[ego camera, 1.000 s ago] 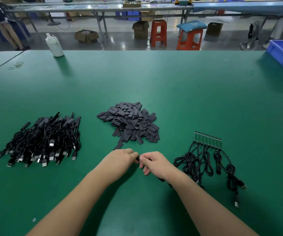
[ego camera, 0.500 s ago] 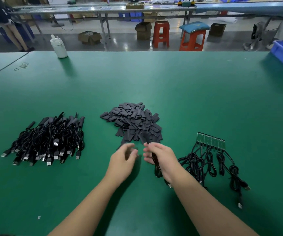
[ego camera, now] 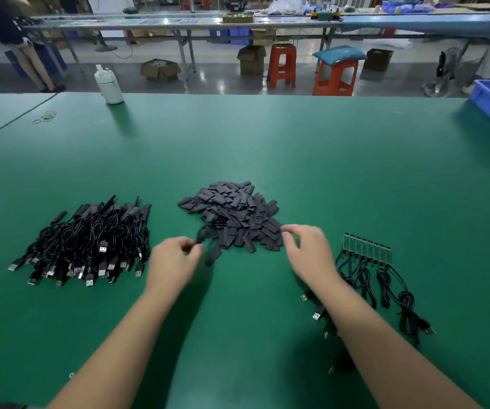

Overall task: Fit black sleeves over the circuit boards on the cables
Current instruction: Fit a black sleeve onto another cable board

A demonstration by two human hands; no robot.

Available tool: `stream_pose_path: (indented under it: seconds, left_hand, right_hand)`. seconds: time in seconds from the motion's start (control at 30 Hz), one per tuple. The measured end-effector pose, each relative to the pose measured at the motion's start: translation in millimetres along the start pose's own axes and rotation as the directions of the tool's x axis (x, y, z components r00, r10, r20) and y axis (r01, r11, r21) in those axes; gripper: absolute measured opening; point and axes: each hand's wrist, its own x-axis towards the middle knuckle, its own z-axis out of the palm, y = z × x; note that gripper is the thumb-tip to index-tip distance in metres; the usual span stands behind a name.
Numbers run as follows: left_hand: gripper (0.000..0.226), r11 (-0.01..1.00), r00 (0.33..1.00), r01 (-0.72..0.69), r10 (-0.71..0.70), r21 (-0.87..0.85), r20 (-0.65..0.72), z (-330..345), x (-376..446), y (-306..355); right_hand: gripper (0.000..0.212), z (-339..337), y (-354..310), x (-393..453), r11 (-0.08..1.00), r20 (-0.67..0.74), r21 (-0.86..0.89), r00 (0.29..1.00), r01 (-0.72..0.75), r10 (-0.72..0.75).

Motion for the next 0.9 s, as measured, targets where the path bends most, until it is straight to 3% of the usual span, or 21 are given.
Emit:
stream_pose_path:
  seconds: [0.1,0.2,0.33,0.43,0.6,0.67,0.77,0.83,0.9]
  left_hand:
    - [0.027,0.914,0.990,0.084,-0.030,0.397,-0.139,-24,31,-34]
    - [0.034,0.857,0.984,0.171,-0.120,0.486,-0.134,-32,45,-54]
    - [0.030,0.883,0.997,0.035,0.001,0.467,-0.075,-24,47,-58]
    - [0.020,0.873,0.999,-0.032,0.035,0.486,0.003,-19,48,-54]
    - [0.014,0.813,0.992,0.076,-0.123,0.577,0.042,-19,54,-39]
    - [0.010,0.779,0.997,0.051,-0.081,0.625,0.019,-16,52,-24]
    - [0.018,0.882,0.988,-0.152,0.152,0.447,0.035,6,34,15]
    - [0.023,0.952,0.959,-0.273,0.257,0.142,0.119,29,14,50]
    - [0.026,0.949,0.926,-0.280,0.307,-0.149,0.218,55,-9,85]
  right_hand:
    - [0.033,-28,33,10,0.914,-0.090,-0.404,0.993,0.029,-0.071]
    - [0.046,-50,61,21,0.812,-0.038,-0.572,0.992,-0.117,0.116]
    - [0.041,-70,79,30,0.861,0.128,-0.451,0.937,-0.238,0.326]
    - [0.029,-78,78,29,0.903,0.133,-0.347,0.940,-0.254,0.316]
    - [0.020,-90,76,31,0.938,0.113,-0.255,0.956,-0.235,0.271]
    - [0.019,-93,76,30,0.930,0.136,-0.292,0.952,-0.225,0.273]
    - [0.015,-93,74,27,0.930,0.142,-0.295,0.953,-0.219,0.269]
    - [0.013,-91,71,25,0.937,0.146,-0.277,0.954,-0.213,0.260]
    - [0.012,-88,66,25,0.946,0.152,-0.256,0.958,-0.201,0.245]
